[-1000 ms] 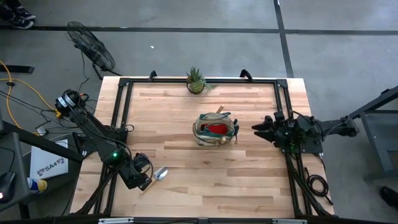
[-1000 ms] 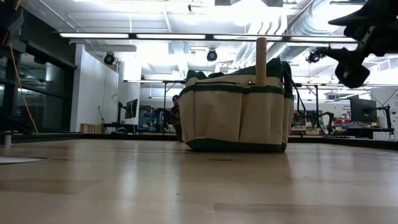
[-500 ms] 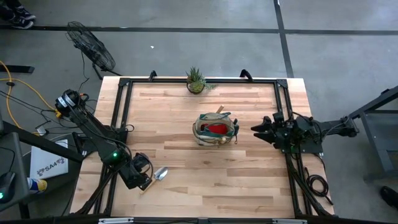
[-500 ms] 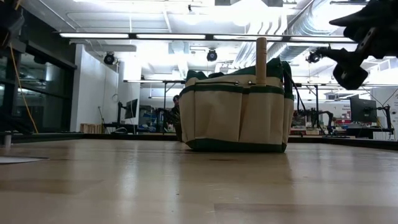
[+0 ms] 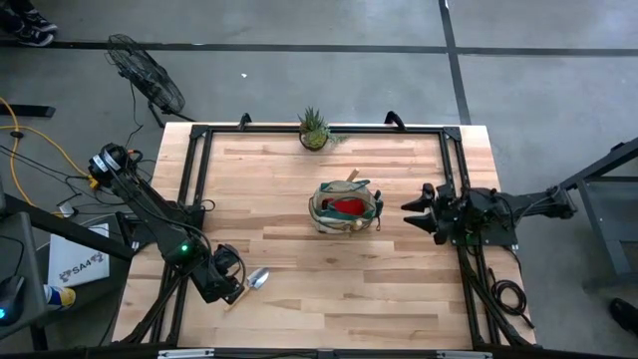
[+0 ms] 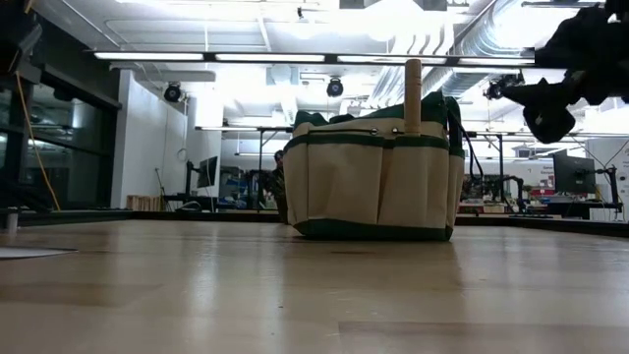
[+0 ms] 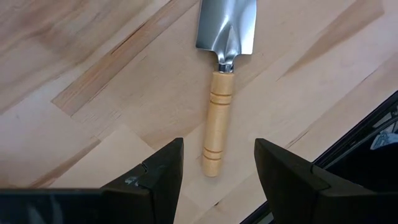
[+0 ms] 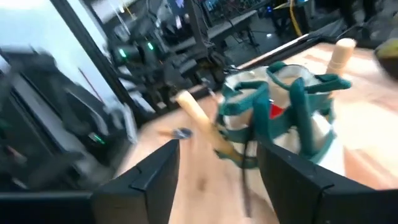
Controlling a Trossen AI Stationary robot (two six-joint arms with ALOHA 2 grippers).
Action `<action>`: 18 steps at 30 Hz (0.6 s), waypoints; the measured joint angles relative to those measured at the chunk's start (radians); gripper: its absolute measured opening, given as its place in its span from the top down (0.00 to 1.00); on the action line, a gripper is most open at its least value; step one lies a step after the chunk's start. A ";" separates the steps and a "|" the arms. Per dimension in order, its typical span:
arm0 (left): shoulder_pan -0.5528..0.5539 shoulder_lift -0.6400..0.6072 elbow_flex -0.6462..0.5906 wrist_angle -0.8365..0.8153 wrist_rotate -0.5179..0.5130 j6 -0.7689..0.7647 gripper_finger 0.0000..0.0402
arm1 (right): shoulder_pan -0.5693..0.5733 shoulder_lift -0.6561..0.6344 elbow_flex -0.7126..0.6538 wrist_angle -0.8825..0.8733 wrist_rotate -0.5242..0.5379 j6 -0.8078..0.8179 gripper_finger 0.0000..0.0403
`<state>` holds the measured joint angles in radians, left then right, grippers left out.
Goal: Pick & Place Garden tools in Gardening bag
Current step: Put the light brown trowel into the light brown gardening bag
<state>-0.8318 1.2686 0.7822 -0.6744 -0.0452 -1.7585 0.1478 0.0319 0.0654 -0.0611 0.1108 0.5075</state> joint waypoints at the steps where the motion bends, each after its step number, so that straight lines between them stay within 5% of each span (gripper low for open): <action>1: 0.000 0.000 0.000 0.000 0.000 0.000 0.52 | 0.000 0.007 0.000 -0.010 0.008 -0.040 0.50; 5: 0.000 0.000 0.000 0.000 0.003 0.000 0.52 | 0.000 0.037 0.000 -0.045 0.024 -0.175 0.56; 12: 0.000 0.000 0.000 0.002 0.009 0.000 0.52 | 0.000 0.063 0.003 -0.071 0.207 -0.290 0.63; 18: 0.000 0.000 0.000 0.002 0.008 0.000 0.52 | 0.000 0.061 -0.001 -0.025 0.050 -0.268 0.64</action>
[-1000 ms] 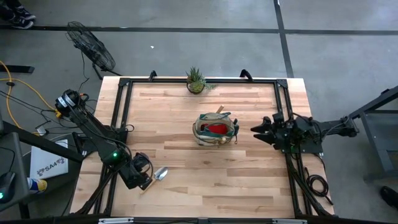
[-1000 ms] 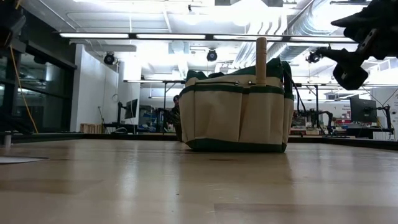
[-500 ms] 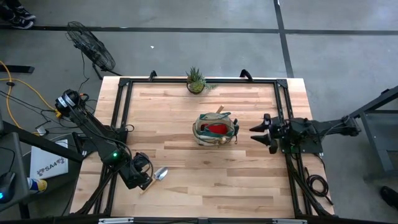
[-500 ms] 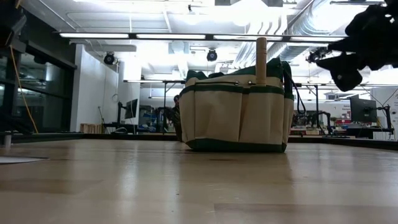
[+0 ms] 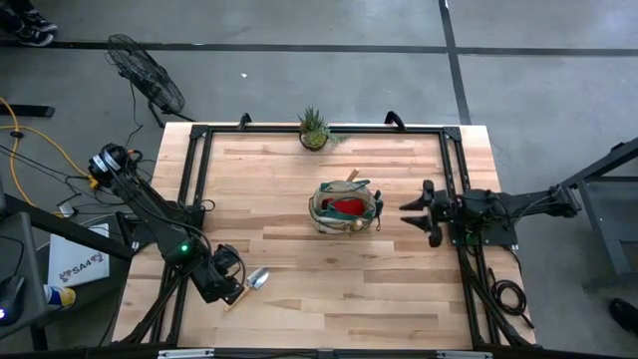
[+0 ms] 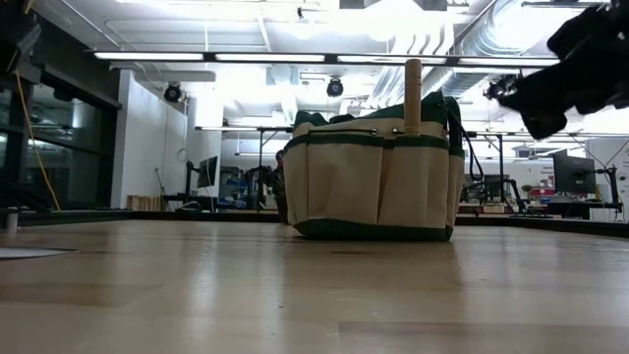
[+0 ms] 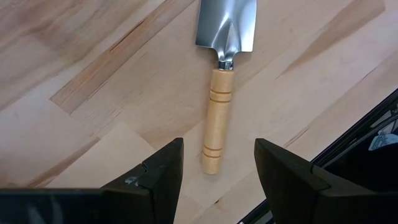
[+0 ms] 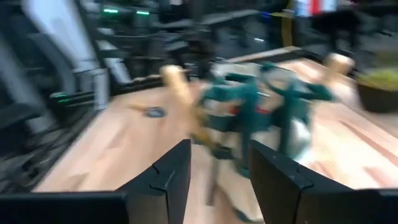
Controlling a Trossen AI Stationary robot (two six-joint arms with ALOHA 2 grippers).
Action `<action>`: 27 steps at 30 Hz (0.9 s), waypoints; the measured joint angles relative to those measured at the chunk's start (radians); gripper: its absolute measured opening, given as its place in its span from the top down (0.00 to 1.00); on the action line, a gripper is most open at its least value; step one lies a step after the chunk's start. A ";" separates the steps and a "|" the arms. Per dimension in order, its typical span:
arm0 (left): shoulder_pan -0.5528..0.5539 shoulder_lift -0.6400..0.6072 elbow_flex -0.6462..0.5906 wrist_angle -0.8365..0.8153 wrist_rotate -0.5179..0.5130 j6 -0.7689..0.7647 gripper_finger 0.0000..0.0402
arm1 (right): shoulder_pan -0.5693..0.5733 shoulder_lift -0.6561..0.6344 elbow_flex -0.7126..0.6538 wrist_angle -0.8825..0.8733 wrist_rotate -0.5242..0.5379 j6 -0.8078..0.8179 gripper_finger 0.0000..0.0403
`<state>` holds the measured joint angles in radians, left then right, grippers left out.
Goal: Pick & Place Garden tools in Gardening bag
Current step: Put the light brown trowel into the light brown gardening bag
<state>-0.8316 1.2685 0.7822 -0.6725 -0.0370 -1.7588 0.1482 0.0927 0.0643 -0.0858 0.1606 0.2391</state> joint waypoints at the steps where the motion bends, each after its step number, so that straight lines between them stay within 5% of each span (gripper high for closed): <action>1: 0.000 0.000 0.000 0.000 0.000 0.000 0.52 | 0.000 0.000 0.000 0.011 -0.035 -0.016 0.64; 4: 0.000 0.000 0.000 -0.001 -0.001 0.000 0.52 | 0.000 0.000 0.000 0.011 -0.101 -0.035 0.64; 27: 0.000 0.000 0.000 -0.001 0.008 0.033 0.52 | 0.000 -0.044 -0.055 0.121 -0.107 -0.066 0.64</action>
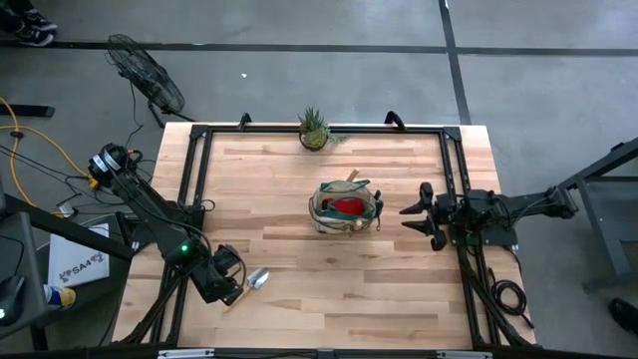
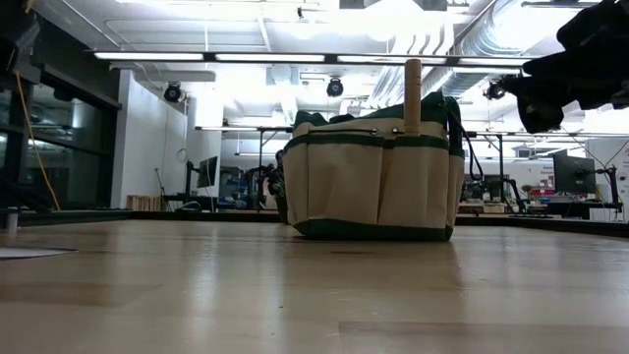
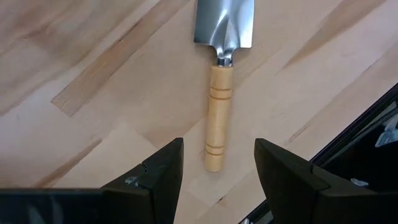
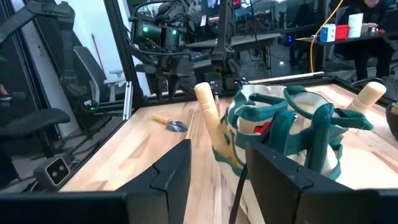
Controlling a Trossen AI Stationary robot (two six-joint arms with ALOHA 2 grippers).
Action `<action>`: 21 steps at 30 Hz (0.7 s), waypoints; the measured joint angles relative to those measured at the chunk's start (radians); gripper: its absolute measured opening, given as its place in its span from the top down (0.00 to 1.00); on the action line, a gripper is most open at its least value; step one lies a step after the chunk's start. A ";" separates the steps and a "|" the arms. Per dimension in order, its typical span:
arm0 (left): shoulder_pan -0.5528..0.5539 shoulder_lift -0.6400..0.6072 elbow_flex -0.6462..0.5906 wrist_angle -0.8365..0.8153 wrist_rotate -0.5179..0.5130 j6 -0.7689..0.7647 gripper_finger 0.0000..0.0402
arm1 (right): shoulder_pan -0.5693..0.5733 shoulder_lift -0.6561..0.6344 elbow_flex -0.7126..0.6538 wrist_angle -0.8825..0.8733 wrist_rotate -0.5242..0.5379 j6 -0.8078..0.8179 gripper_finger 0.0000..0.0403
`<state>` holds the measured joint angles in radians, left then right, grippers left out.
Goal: Pick & Place Garden tools in Gardening bag
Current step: Put the light brown trowel into the light brown gardening bag
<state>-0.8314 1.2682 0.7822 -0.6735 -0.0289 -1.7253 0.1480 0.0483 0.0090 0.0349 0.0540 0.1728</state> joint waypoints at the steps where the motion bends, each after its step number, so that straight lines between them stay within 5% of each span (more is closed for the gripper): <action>1: 0.000 0.000 0.000 0.000 0.011 0.003 0.52 | 0.000 0.000 0.000 -0.003 -0.003 -0.001 0.64; 21: 0.000 0.146 0.001 0.117 0.122 -0.008 0.52 | 0.000 0.002 -0.001 -0.003 -0.009 -0.002 0.64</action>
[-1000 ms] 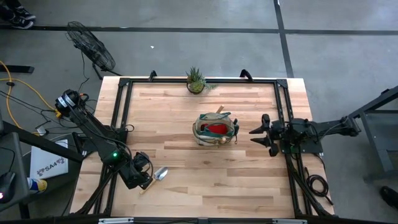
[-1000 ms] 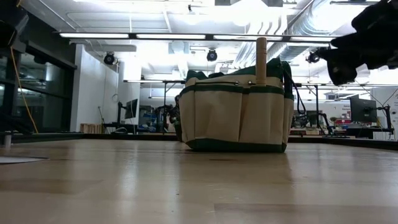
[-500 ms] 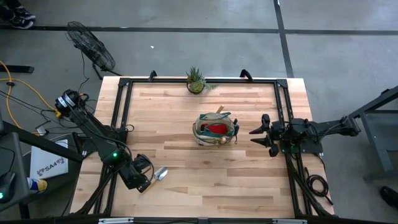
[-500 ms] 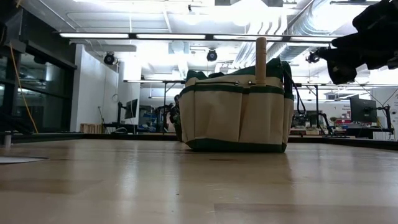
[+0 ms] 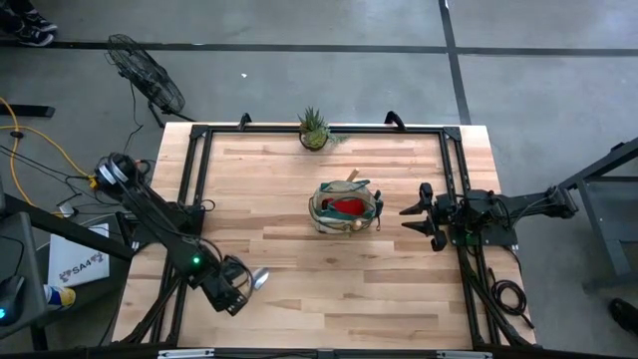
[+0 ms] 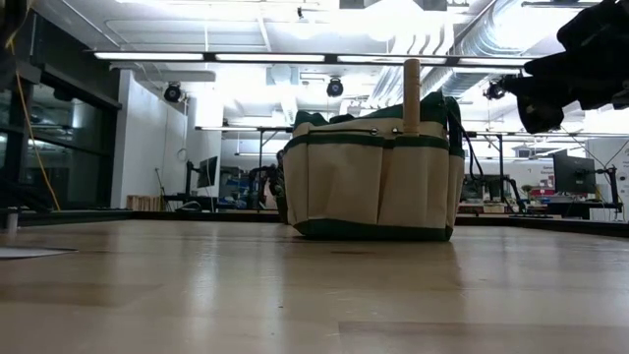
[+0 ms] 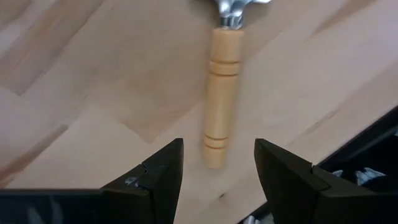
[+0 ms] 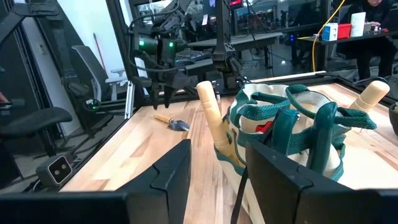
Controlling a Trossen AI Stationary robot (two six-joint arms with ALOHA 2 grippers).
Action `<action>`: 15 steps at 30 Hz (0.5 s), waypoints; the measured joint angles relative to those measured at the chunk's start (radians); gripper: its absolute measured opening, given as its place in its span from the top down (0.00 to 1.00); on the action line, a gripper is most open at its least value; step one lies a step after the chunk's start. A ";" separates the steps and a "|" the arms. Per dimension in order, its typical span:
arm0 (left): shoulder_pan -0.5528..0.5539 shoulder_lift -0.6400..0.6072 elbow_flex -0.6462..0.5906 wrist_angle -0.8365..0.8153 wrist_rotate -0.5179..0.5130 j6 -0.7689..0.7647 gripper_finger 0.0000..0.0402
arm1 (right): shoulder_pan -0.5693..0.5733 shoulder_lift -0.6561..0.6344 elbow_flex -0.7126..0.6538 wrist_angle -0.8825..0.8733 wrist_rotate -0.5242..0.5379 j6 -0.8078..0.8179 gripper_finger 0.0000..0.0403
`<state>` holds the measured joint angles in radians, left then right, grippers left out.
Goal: Pick & Place Garden tools in Gardening bag
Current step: Put the light brown trowel into the light brown gardening bag
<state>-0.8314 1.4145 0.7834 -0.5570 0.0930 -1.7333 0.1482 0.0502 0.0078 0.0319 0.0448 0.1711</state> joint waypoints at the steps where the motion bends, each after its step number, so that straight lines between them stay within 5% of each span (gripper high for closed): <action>1: 0.000 0.012 0.000 0.006 0.007 0.000 0.52 | 0.000 0.000 0.000 0.000 0.000 0.000 0.64; 15: 0.000 0.139 0.051 -0.043 -0.005 0.053 0.52 | 0.000 0.000 0.000 0.001 0.000 0.000 0.64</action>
<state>-0.8314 1.5535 0.8341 -0.5996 0.0875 -1.6798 0.1482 0.0505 0.0074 0.0330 0.0452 0.1711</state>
